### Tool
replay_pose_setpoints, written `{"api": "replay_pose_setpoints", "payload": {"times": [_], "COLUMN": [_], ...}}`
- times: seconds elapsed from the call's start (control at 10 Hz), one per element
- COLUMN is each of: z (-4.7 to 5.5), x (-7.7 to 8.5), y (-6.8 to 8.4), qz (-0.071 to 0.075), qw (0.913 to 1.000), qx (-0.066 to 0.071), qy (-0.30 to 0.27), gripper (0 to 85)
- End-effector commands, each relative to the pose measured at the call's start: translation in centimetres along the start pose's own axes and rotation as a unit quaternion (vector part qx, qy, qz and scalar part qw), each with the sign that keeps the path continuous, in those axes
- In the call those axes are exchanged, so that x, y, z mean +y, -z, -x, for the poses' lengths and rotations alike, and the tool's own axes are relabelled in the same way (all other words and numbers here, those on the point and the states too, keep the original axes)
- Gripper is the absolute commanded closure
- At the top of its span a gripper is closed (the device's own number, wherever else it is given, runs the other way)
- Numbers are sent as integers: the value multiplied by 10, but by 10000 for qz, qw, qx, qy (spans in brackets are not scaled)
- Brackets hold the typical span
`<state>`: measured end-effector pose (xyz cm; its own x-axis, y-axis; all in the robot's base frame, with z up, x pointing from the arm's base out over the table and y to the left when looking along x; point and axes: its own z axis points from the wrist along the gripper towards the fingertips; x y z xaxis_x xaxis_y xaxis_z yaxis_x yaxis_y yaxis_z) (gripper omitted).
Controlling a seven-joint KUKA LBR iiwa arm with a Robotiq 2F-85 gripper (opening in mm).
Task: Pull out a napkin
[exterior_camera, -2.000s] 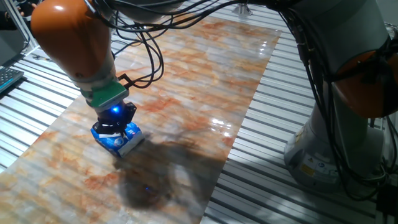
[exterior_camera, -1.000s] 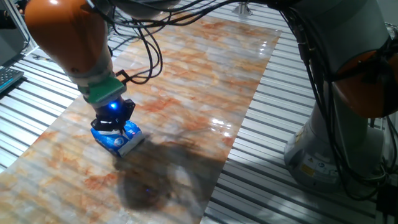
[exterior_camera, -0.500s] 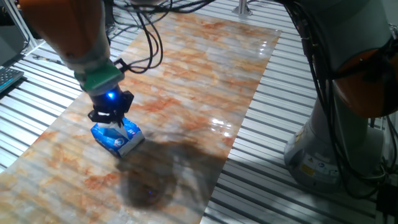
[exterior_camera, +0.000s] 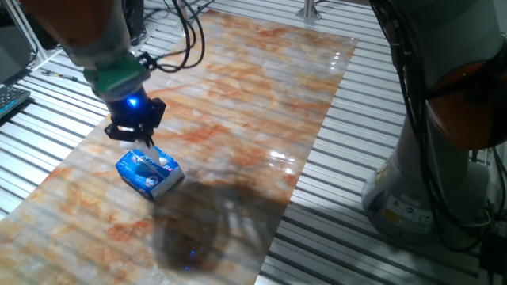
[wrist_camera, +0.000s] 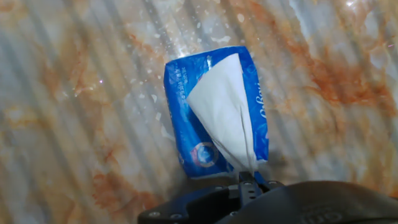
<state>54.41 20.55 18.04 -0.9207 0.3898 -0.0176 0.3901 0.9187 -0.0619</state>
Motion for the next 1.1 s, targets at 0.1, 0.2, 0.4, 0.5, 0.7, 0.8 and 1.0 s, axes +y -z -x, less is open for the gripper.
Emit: {"api": "replay_pose_setpoints", "payload": {"times": [0.1, 0.2, 0.4, 0.5, 0.7, 0.8, 1.0], "z": [4, 8, 20, 26, 42, 49, 61], "x": [-9, -15, -35, -46, -74, -85, -100], "y": [7, 6, 1, 2, 12, 17, 22], "qz": [8, 31, 95, 118, 374, 442, 433], "qw": [10000, 9999, 9995, 9992, 9979, 9976, 9970], "qx": [22, 31, 24, 32, 158, 182, 190], "qy": [66, 128, 304, 381, 498, 498, 605], "gripper": [850, 850, 850, 850, 850, 850, 850]}}
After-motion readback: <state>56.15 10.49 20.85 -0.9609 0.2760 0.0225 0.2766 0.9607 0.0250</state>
